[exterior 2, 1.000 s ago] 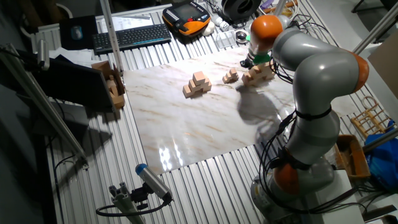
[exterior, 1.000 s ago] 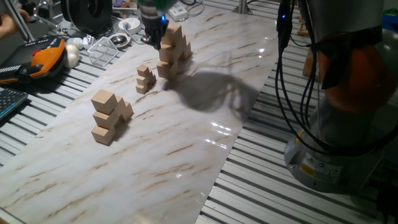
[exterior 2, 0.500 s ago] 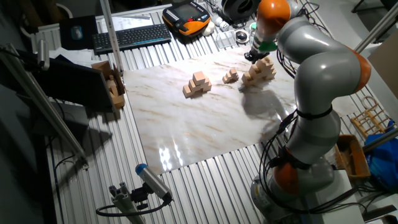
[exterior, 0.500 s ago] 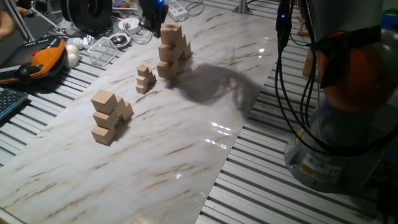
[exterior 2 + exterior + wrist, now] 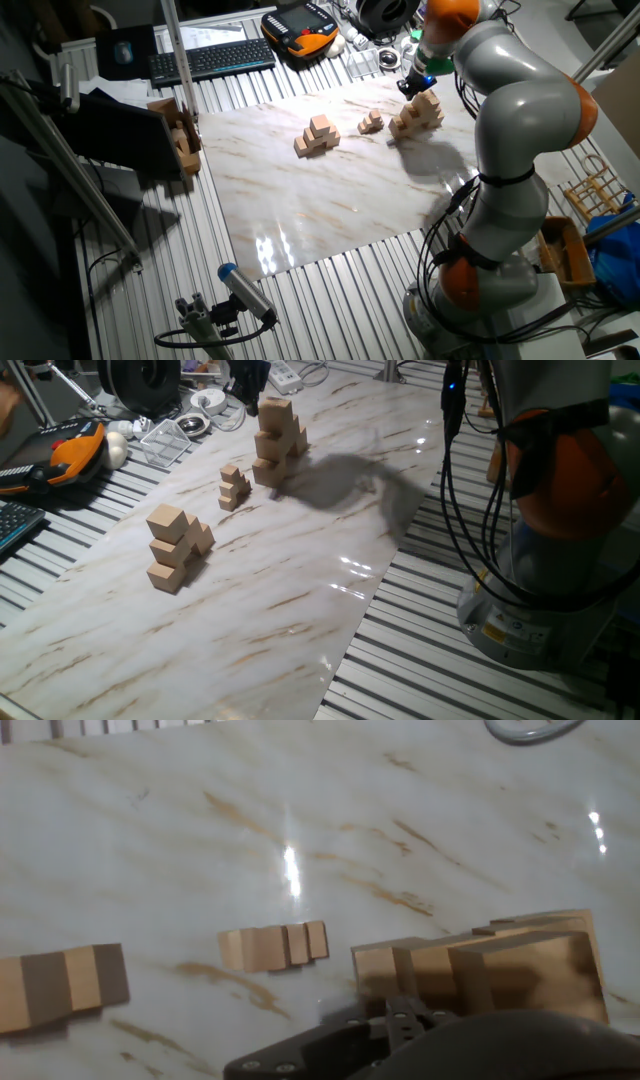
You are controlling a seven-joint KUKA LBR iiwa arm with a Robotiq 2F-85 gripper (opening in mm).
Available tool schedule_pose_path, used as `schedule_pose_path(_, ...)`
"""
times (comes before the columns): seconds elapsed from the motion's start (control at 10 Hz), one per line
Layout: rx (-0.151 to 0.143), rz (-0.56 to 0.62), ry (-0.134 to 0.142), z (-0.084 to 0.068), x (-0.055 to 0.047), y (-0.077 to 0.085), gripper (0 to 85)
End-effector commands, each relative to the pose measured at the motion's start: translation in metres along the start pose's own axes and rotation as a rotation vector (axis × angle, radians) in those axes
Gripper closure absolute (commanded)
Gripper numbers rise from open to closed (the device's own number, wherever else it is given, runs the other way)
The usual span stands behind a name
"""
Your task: Stack the blocks into a pyramid shape
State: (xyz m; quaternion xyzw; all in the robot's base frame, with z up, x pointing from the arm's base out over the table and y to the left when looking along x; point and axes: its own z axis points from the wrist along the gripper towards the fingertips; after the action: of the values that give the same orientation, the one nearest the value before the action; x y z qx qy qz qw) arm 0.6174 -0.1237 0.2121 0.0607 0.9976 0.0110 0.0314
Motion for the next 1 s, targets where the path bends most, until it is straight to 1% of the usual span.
schedule_pose_path(0.0,0.000,0.016,-0.001,0.000,0.001,0.000,85.0)
schedule_pose_path(0.2,0.007,0.007,-0.006,0.000,0.008,0.004,85.0)
schedule_pose_path(0.3,0.016,-0.020,-0.006,-0.003,0.010,0.005,85.0)
schedule_pose_path(0.4,0.015,-0.027,0.001,-0.006,0.013,0.008,85.0)
schedule_pose_path(0.5,0.021,-0.025,0.001,-0.008,0.016,0.013,85.0)
schedule_pose_path(0.7,0.036,-0.029,-0.020,-0.007,0.023,0.017,85.0)
schedule_pose_path(0.8,0.025,-0.030,-0.024,-0.006,0.026,0.019,85.0)
schedule_pose_path(0.9,0.036,-0.029,-0.031,-0.005,0.028,0.019,85.0)
